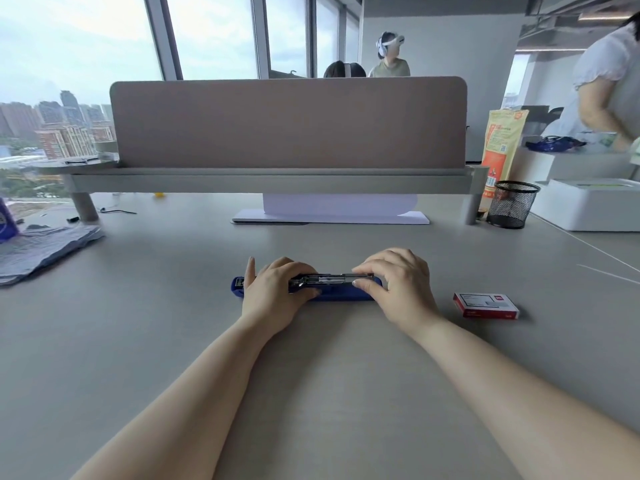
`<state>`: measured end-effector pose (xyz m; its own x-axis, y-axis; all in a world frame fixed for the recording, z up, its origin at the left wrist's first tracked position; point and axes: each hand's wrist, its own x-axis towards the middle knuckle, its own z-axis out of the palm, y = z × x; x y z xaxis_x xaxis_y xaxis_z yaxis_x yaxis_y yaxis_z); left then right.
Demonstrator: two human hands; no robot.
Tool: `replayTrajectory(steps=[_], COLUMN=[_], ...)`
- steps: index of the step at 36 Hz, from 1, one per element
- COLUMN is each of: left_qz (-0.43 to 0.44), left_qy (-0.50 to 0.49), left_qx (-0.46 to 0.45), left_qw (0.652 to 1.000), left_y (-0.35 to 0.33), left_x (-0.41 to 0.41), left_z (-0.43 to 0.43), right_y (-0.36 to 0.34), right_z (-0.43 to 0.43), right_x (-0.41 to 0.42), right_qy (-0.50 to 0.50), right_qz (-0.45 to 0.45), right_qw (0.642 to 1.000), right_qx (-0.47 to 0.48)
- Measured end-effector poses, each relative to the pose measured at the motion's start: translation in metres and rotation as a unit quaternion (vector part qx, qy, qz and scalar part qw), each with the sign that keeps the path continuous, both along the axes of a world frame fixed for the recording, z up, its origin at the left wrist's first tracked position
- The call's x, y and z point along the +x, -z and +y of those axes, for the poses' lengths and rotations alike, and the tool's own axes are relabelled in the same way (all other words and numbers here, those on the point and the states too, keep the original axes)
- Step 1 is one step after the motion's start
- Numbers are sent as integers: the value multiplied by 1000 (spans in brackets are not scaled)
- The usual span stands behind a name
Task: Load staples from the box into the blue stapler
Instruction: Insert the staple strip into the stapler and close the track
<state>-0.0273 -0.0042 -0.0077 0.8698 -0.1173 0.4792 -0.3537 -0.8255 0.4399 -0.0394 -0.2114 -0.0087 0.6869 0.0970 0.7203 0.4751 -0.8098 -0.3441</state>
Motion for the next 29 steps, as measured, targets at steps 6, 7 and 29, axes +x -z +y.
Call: replayTrajectory(steps=[6,7,29], left_qz=[3,7,107], left_qy=[-16,-20,-174], left_qx=[35,42,-175], left_qw=[999,999,963], left_y=[2,3,-12], left_x=[1,2,-15], left_z=[0,0,24], right_y=[3,3,-3], right_z=[-4,-4,-18], right_x=[1,1,-23], right_qy=[31,40,66], right_qz=[57,80,379], right_qw=[998,996,909], right_qx=[17,20,-159])
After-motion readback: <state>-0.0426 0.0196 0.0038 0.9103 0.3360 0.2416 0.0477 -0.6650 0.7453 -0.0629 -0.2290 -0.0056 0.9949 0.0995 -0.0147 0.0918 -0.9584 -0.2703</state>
